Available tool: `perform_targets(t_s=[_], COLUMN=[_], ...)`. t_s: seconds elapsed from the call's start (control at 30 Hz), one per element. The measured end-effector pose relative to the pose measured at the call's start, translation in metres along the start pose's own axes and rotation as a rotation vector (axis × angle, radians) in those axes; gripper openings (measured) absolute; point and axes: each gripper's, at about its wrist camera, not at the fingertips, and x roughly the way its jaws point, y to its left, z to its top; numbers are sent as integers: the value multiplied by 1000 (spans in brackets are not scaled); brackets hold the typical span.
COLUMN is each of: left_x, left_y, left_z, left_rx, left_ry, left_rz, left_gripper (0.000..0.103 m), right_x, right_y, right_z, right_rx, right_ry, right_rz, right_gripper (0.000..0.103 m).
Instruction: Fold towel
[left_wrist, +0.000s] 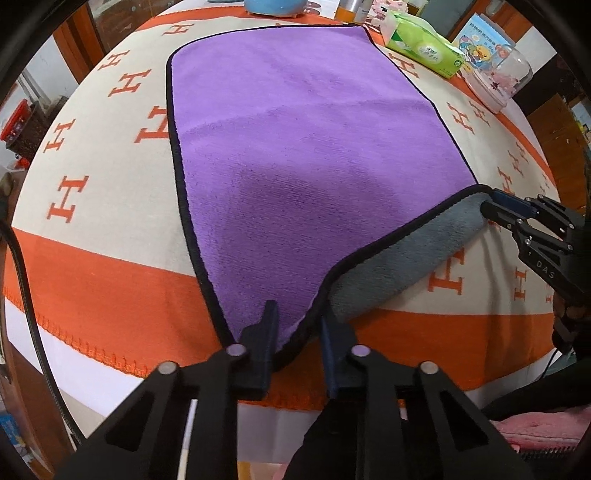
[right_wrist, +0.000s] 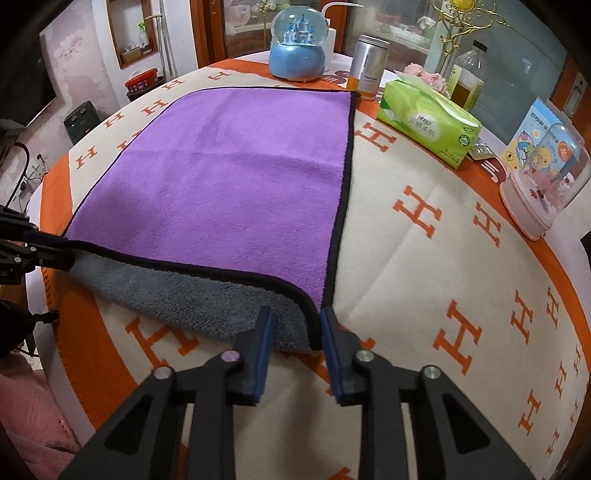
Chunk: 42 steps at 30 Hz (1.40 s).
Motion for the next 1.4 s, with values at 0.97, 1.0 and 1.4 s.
perform_targets(t_s=[0.97, 1.0, 1.4], left_x=[-35, -38, -73], left_y=[0, 1, 10], left_z=[7, 8, 24], left_rx=[26, 24, 19], left_ry=[-50, -49, -151], left_rz=[22, 23, 32], left_gripper=[6, 6, 6], right_x=[-19, -21, -46], right_y=[-11, -11, -8], right_z=[8, 9, 38], right_rx=[73, 77, 111], right_ry=[-112, -116, -200], right_rz=[-17, -16, -57], right_gripper=[5, 5, 5])
